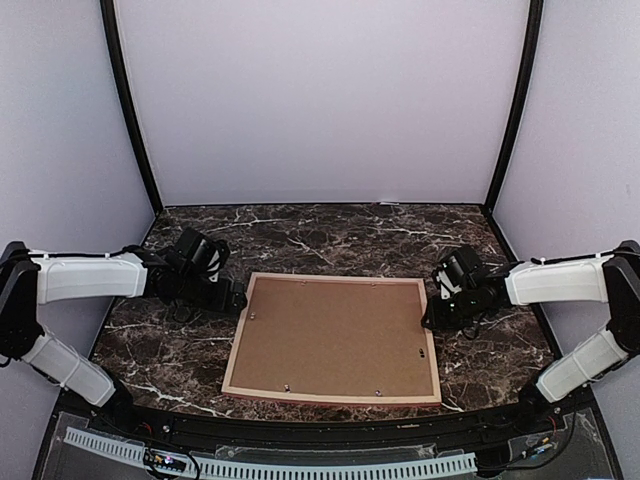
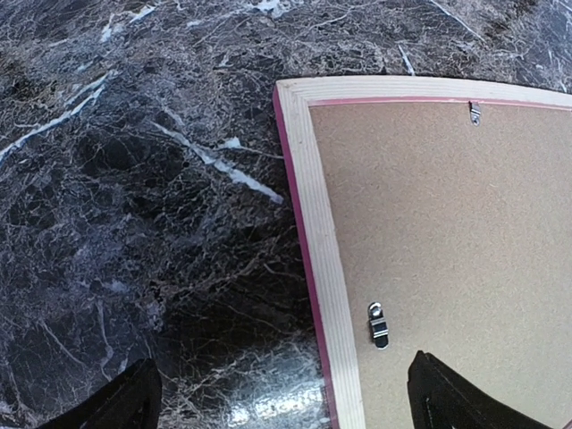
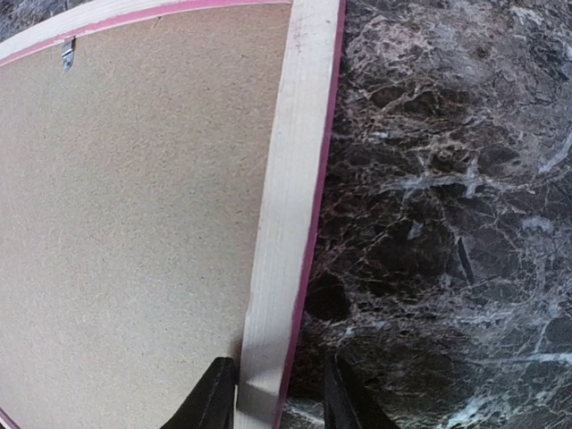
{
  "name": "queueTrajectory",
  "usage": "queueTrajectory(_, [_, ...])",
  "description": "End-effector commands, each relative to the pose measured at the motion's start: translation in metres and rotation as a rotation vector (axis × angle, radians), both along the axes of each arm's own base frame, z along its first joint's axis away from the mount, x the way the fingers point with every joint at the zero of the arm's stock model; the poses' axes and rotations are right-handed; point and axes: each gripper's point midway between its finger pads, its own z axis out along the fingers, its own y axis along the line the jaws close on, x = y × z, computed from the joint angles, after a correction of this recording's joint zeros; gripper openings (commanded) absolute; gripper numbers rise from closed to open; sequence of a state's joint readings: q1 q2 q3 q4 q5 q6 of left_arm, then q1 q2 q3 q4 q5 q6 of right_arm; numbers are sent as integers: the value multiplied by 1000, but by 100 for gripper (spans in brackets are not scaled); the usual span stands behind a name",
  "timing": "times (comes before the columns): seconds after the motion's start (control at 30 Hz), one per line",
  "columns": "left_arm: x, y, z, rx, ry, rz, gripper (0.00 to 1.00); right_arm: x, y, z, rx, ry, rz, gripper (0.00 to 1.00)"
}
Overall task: Put the photo into the frame
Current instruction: Rotate the photo frame at the center of the board, then press the fastener onto the backboard.
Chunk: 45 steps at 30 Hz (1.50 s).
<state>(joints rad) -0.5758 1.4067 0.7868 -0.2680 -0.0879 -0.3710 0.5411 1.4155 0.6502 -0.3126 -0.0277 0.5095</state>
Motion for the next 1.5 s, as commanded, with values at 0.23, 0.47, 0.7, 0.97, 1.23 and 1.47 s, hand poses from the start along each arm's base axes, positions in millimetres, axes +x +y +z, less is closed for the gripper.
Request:
queueTrajectory(0.23, [11, -6, -5, 0, 7, -44, 99, 5, 2, -3, -18, -3, -4, 27])
queueTrajectory(0.47, [11, -11, -14, -1, 39, -69, 99, 7, 3, -5, -27, 1, 3, 18])
queueTrajectory(0.7, [8, -29, -18, -54, 86, -137, 99, 7, 5, -9, -17, 4, 2, 14])
queueTrajectory(0.97, [3, -33, -30, -56, 137, -158, 84, 9, 8, -9, -4, 0, 8, 14])
queueTrajectory(1.23, [1, -33, -34, -54, 148, -161, 72, 9, 8, -10, -7, 4, 8, 13])
queueTrajectory(1.47, [-4, -38, -41, -58, 173, -182, 69, 6, 6, -10, -3, 3, 5, 13])
